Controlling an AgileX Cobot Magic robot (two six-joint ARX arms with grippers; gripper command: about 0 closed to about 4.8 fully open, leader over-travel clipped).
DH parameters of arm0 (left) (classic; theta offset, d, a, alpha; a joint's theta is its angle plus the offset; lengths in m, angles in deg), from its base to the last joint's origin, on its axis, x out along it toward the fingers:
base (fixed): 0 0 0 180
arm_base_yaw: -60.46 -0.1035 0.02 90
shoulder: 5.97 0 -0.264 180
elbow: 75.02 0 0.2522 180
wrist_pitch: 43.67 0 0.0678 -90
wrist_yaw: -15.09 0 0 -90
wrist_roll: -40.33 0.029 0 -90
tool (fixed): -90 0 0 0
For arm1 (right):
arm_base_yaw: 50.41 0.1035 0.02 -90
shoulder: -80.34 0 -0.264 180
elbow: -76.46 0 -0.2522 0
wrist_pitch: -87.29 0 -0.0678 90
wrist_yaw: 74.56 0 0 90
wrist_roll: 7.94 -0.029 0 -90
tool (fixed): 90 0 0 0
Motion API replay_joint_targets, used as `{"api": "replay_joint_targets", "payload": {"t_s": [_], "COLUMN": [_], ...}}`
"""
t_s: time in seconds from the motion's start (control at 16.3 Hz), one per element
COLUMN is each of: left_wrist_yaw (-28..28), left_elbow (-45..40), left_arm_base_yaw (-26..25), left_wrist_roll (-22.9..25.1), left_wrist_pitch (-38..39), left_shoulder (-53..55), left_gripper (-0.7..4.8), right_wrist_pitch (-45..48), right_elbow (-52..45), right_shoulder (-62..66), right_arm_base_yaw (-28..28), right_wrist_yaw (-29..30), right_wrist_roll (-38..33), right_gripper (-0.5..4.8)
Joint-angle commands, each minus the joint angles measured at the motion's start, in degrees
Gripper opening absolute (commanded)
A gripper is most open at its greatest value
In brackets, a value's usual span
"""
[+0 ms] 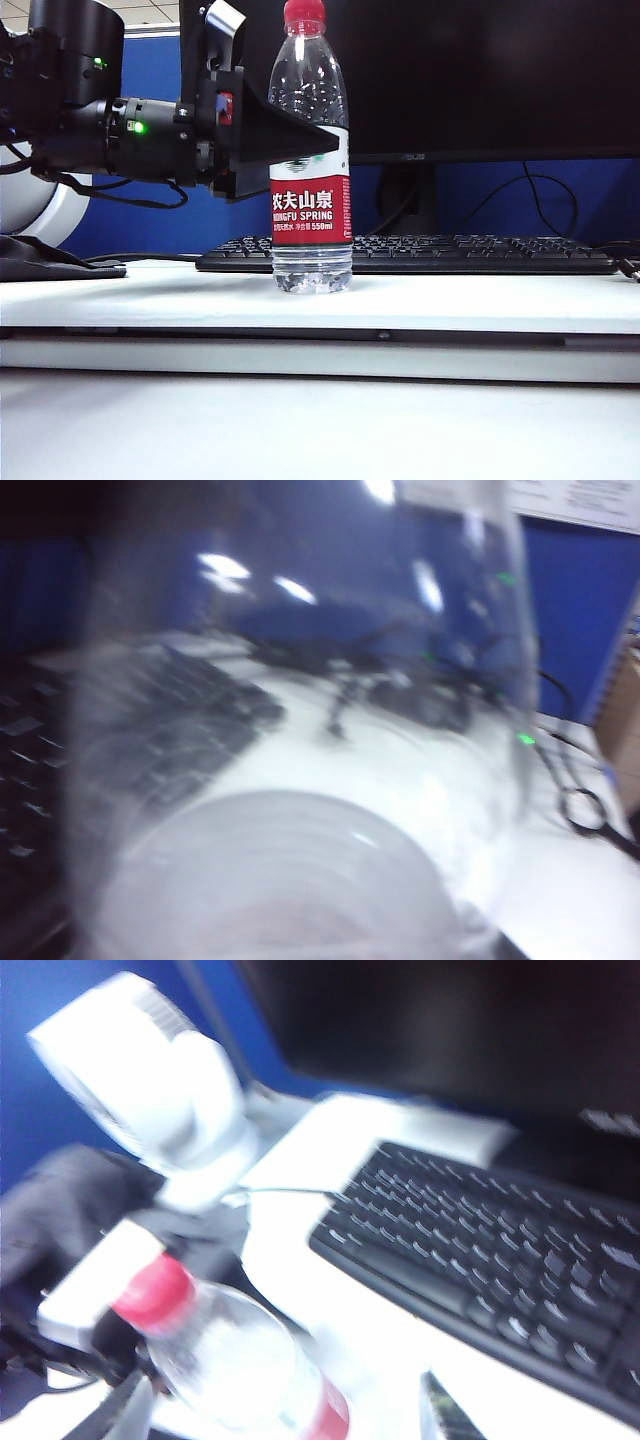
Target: Unscrew the cap from the plastic bottle on the table.
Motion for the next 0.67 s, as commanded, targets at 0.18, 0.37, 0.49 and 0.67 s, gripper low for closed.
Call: {"api": "replay_joint_targets", "payload": {"t_s": [0.18,0.37,0.49,0.67], "left_wrist_yaw": [-0.13,0.44,0.50,0.57], "left_elbow": [0.20,0.20,0.20,0.20], "left_arm_base_yaw": [0.70,0.96,0.96,0.96], "left_wrist_roll": [0.17,0.39,0.39,1.29], "left_wrist_pitch": [-3.10,-3.52,-4.11,-4.37], "left_shoulder": [3.56,4.22,4.22,4.22], "left_gripper": [4.18,3.93,3.59,3.30], "right_wrist_pitch": [1.77,7.39,12.28,22.47], "right_elbow": [-1.07,-4.26,-6.38,-11.50], "right_shoulder": [-0.17,-0.24,-0.17,-0.15], "right_arm_base_yaw": [5.68,15.56,23.08,32.20], "right_wrist_yaw": [-11.06,-25.92,-38.56,-48.59], "right_wrist_roll": [2.08,2.10,3.10,3.28], "right_gripper": [3.42,3.42,3.41,3.41]}}
